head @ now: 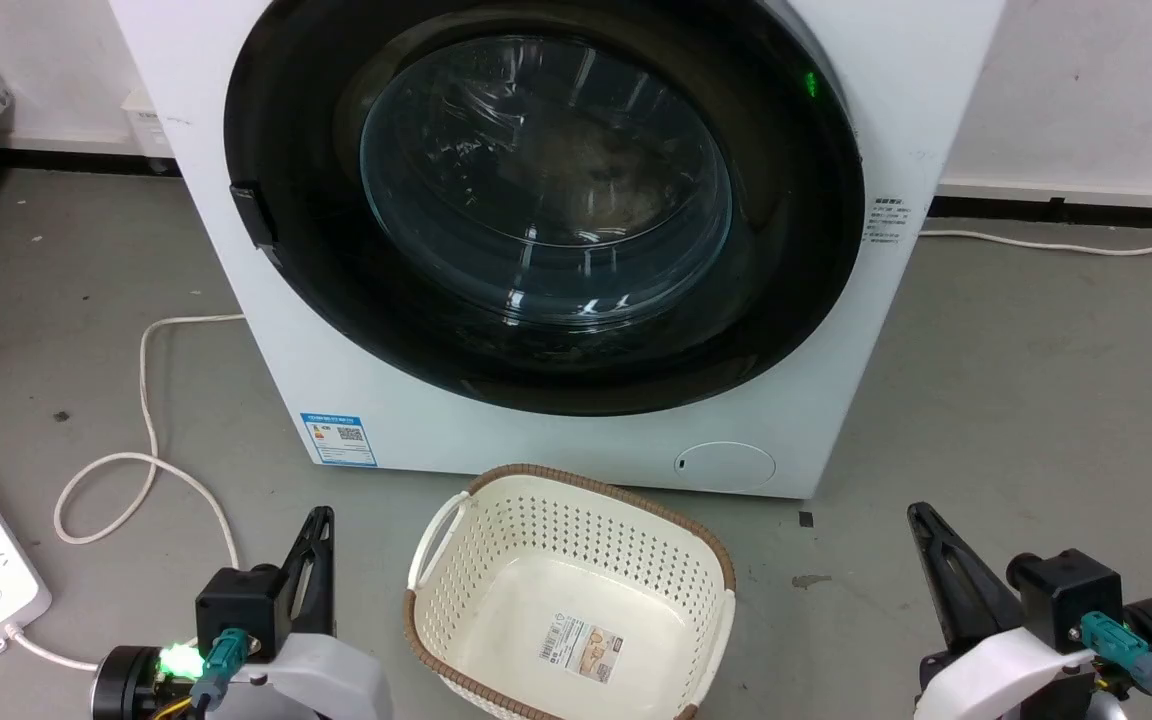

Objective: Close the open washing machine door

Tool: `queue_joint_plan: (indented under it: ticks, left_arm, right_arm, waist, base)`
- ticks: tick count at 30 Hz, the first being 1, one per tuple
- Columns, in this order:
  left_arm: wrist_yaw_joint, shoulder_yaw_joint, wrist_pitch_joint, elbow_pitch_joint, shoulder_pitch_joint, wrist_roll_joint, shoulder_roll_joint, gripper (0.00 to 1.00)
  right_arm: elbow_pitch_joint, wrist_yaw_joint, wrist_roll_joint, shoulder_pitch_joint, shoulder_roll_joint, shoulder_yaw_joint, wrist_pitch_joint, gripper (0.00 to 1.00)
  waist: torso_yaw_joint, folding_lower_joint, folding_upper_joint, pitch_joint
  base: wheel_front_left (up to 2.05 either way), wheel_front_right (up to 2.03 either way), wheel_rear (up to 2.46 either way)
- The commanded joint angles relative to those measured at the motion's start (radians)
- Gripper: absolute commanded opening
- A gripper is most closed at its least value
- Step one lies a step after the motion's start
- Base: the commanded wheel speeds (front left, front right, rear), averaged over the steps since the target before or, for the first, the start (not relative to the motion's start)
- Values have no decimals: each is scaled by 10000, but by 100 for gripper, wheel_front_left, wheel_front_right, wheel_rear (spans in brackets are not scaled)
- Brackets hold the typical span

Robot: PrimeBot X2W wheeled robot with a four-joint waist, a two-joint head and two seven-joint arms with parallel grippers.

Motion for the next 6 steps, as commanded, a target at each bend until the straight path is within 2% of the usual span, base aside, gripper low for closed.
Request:
queue_joint_plan:
  ticks: [1,6]
  left_arm:
    - [28,30,3,-51,-152,26,-9,0]
    - [28,30,3,-51,-152,26,-9,0]
  right_arm:
    - [-70,-7,-76,-135,53,3,7,0]
    - [-70,-7,-76,-135,53,3,7,0]
  waist:
    - [1,1,0,0]
    - [1,1,0,0]
  base:
    - [0,0,0]
    - [0,0,0]
